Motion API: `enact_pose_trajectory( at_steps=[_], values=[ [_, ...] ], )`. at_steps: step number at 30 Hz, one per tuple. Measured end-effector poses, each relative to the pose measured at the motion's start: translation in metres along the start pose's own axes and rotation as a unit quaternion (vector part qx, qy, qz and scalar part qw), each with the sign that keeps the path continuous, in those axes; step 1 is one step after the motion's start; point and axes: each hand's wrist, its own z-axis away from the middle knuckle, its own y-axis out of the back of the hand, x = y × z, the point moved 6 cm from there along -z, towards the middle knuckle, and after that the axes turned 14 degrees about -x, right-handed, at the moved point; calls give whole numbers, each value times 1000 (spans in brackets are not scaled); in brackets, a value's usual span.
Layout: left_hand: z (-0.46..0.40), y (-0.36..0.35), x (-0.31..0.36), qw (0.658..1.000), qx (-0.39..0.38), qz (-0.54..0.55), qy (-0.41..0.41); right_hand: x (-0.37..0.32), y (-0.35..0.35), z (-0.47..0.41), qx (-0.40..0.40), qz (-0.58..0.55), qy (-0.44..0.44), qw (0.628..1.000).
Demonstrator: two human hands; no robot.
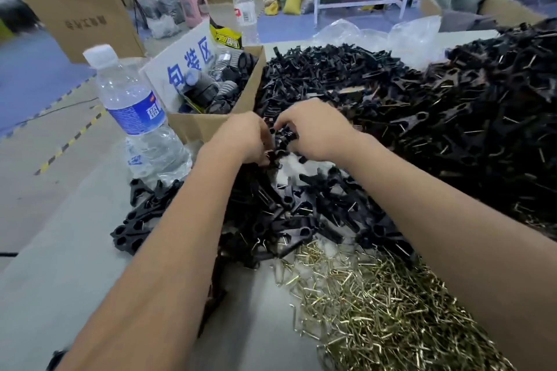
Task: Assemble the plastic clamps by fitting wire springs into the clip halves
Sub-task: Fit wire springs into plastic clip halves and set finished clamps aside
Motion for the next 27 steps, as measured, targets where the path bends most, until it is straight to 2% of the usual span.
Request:
enact_pose_trajectory(
  at_steps=[2,4,7,10,13,15,17,21,24,27],
  values=[
    [-5,-1,2,1000,19,-14,-14,-7,-14,-19,-47,63,14,997],
    [-12,-4,1,1000,15,0,-15,-1,-20,-29,-71,69,21,995],
    [-19,-8,5,1000,-22,-9,-18,14,-17,-33,-75,65,22,995],
    [-24,-13,16,997,-15,-47,-52,29,-14,-31,-73,61,-4,995],
    [-28,-20,22,996,17,-54,-68,43,-11,-21,-20,9,-16,1000],
    [-30,-22,22,996,44,-28,-71,53,-4,-11,38,-85,-12,996],
    [-29,-23,23,994,63,13,-86,65,3,0,96,-187,-13,978],
    [-23,-21,27,983,101,116,-95,82,14,20,192,-286,-30,938],
    [-16,-13,30,970,150,167,-93,87,16,37,223,-357,-21,907],
    [-2,-5,35,944,207,237,-99,84,15,59,226,-388,3,893]
  ],
)
